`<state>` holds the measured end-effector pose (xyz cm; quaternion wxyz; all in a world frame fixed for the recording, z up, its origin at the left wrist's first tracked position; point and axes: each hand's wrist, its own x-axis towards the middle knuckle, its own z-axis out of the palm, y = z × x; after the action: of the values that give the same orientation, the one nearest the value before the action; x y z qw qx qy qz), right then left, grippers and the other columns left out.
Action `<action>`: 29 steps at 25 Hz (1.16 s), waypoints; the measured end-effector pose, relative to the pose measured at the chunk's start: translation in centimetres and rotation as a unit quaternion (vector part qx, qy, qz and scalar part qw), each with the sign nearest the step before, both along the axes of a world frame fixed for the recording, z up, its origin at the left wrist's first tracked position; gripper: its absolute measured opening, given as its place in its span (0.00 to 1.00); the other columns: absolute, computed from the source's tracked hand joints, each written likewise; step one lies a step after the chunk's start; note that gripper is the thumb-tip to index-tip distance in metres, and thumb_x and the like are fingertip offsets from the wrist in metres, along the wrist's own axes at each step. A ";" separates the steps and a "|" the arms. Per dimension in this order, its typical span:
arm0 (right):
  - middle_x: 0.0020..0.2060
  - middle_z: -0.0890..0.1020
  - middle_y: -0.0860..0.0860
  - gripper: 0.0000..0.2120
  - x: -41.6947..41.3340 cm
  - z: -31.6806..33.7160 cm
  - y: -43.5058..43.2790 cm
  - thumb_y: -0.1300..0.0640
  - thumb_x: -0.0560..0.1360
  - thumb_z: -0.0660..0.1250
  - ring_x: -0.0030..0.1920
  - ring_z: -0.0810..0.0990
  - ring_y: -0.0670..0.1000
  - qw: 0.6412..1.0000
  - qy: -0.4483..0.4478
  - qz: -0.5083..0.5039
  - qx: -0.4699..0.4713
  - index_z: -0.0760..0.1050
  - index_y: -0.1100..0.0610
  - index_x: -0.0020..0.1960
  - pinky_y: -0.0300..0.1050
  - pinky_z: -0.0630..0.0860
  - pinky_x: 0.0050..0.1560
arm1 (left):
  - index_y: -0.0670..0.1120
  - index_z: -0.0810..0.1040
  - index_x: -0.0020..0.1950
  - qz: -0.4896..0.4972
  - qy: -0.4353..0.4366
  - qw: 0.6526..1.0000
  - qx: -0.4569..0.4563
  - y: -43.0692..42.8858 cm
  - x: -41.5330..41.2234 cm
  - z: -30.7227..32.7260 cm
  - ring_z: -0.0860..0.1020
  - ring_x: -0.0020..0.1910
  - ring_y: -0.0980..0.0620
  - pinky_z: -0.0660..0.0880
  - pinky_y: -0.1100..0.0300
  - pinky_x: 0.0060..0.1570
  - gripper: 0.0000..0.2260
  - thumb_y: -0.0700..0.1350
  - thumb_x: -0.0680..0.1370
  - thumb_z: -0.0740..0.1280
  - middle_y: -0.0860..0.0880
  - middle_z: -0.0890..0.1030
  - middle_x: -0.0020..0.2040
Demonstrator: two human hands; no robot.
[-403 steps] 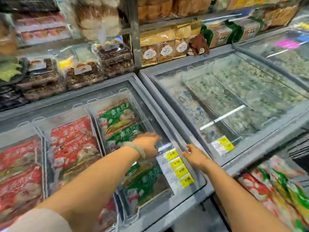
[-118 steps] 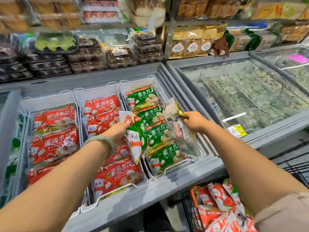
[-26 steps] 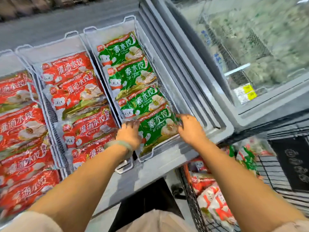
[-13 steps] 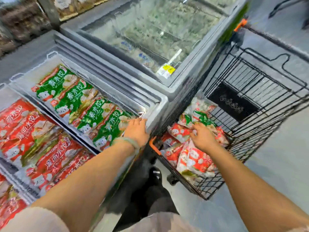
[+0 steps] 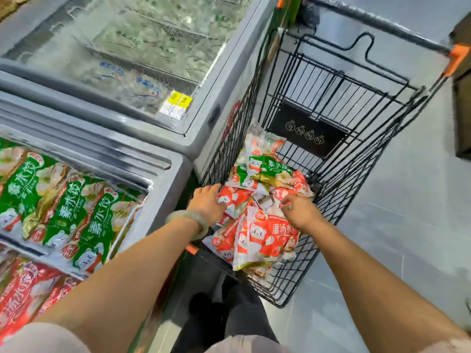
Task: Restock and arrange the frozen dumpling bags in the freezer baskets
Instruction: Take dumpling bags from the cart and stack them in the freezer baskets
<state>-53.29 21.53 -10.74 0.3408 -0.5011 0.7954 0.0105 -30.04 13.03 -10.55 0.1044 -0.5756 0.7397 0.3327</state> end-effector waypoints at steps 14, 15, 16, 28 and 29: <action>0.55 0.79 0.59 0.12 -7.8 -14.7 -9.6 0.52 0.77 0.58 0.53 0.79 0.60 0.991 -0.064 -0.025 0.112 0.74 0.54 0.56 0.47 0.75 0.50 | 0.38 0.74 0.63 0.143 -0.052 0.979 0.133 -12.7 -13.5 -13.0 0.76 0.62 0.40 0.71 0.51 0.60 0.16 0.44 0.81 0.55 0.38 0.77 0.62; 0.55 0.79 0.59 0.12 -8.1 -15.9 -9.8 0.52 0.77 0.58 0.53 0.78 0.60 0.990 -0.062 -0.027 0.122 0.74 0.54 0.57 0.47 0.74 0.48 | 0.36 0.74 0.64 0.146 -0.051 0.979 0.134 -13.2 -14.2 -14.3 0.75 0.63 0.39 0.71 0.51 0.62 0.16 0.44 0.82 0.55 0.37 0.77 0.63; 0.55 0.79 0.59 0.13 -8.4 -17.0 -9.8 0.52 0.77 0.58 0.53 0.78 0.60 0.989 -0.059 -0.031 0.131 0.74 0.54 0.58 0.46 0.72 0.47 | 0.36 0.73 0.65 0.148 -0.050 0.977 0.143 -13.7 -15.0 -15.6 0.74 0.64 0.39 0.69 0.50 0.63 0.17 0.44 0.82 0.55 0.36 0.76 0.64; 0.53 0.81 0.55 0.11 -9.1 -21.9 -6.1 0.55 0.77 0.59 0.53 0.78 0.57 0.947 -0.150 -0.242 0.151 0.77 0.56 0.54 0.47 0.75 0.53 | 0.50 0.70 0.45 0.312 0.144 0.902 0.263 -12.6 -19.6 -17.5 0.76 0.38 0.47 0.77 0.67 0.32 0.08 0.40 0.82 0.55 0.43 0.75 0.43; 0.51 0.81 0.56 0.11 -9.1 -21.2 -6.0 0.55 0.77 0.59 0.52 0.79 0.58 0.942 -0.152 -0.263 0.146 0.78 0.55 0.53 0.48 0.75 0.53 | 0.51 0.68 0.43 0.323 0.185 0.884 0.282 -12.3 -19.8 -16.3 0.76 0.41 0.47 0.78 0.63 0.38 0.09 0.41 0.82 0.56 0.44 0.75 0.43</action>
<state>-62.39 15.55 -31.97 0.5178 -0.2150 0.8271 -0.0399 -49.82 0.76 -26.81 0.0105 -0.6569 0.3938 0.6428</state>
